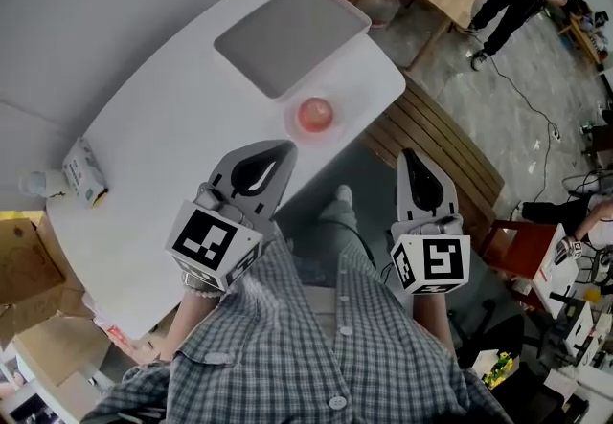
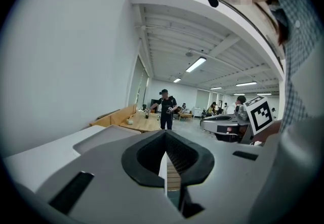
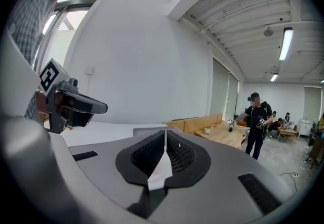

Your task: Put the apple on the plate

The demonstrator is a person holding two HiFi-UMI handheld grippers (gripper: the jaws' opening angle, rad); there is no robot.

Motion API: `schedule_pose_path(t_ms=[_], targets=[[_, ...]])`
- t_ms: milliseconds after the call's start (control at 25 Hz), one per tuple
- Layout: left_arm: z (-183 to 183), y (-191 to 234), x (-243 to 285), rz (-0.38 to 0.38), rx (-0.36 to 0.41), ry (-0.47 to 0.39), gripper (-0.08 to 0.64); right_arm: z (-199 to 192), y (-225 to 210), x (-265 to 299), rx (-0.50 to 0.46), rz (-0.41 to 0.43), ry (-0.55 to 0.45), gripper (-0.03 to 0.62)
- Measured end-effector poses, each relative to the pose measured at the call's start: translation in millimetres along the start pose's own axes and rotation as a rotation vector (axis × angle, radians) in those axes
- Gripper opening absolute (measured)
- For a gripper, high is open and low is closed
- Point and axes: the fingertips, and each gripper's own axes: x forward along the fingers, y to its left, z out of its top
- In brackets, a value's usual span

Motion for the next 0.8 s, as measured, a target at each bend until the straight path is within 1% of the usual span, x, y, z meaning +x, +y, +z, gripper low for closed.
schedule_pose_path(t_ms=[280,440,560,680,800], targets=[[3,20,37,0.129,-0.061,0.009,0.009,8,-36,57,-0.021,0.126,0.004,0.029],[6,35,56,0.236,-0.096,-0.003,0.009,10,-48,89,-0.048,0.230,0.011,0.029],[3,44,67,0.324,-0.103,0.017,0.009,9,-58,110,-0.023,0.316,0.019,0.029],[0,51,72,0.393,-0.116,0.038,0.009,10,-68,127,0.019,0.379,0.027,0.029],[-9,58,69,0.451,-0.146,0.053,0.009,8,-69,143,0.017,0.433,0.031,0.029]])
